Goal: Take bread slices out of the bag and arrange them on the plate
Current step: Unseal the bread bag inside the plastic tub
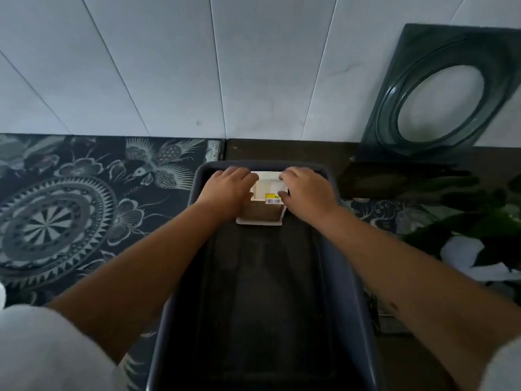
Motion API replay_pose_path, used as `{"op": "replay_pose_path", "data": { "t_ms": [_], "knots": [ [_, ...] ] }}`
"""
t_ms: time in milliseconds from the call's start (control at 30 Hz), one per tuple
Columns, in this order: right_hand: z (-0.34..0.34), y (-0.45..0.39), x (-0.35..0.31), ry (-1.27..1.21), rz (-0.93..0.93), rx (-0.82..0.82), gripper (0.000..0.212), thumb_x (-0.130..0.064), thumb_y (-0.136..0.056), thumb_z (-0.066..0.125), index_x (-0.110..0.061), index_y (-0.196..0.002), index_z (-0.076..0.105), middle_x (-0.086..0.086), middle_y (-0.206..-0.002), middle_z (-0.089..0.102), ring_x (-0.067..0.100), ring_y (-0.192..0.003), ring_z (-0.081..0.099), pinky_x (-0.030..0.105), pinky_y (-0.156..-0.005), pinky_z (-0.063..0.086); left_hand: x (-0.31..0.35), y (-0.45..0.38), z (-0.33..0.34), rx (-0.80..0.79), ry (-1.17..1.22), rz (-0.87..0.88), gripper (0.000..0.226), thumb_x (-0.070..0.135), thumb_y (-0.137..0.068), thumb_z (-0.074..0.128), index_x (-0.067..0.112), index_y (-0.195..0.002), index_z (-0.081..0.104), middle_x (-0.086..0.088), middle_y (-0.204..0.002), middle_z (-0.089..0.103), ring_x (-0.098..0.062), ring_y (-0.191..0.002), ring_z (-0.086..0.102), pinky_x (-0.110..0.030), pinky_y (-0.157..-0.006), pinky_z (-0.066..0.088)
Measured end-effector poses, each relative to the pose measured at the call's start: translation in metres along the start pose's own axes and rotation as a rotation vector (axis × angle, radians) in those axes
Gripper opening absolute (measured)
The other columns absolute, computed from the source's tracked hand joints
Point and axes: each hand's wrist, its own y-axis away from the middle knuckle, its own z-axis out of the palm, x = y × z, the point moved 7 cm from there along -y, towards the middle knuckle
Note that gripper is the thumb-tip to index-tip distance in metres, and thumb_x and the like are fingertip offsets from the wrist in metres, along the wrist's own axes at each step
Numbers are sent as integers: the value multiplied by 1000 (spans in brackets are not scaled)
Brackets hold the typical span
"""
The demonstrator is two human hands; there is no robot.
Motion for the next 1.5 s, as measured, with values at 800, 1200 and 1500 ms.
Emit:
{"op": "replay_pose_path", "data": {
  "t_ms": [800, 1200, 1500],
  "knots": [
    [11, 6, -11, 111, -440, -150, 20, -18, -98, 53, -7, -114, 57, 11, -87, 71, 27, -77, 69, 42, -59, 57, 5, 5, -4, -7, -35, 221, 23, 4, -82, 67, 5, -105, 66, -13, -78, 72, -34, -74, 68, -45, -75, 51],
    [-40, 178, -83, -40, -426, -80, 17, -20, -91, 50, -10, -98, 62, 5, -76, 67, 22, -63, 64, 37, -45, 51, 97, 169, -41, 42, 95, 242, 35, 8, -69, 83, 7, -101, 68, -7, -77, 73, -29, -69, 69, -44, -76, 53],
    [-34, 253, -116, -33, -364, -148, 24, -25, -85, 42, -14, -98, 59, 1, -72, 66, 18, -58, 62, 31, -43, 49, 130, 249, -14, -6, 127, 185, 55, 15, -65, 84, 15, -112, 57, -3, -89, 72, -24, -77, 65, -39, -69, 52]
  ]
}}
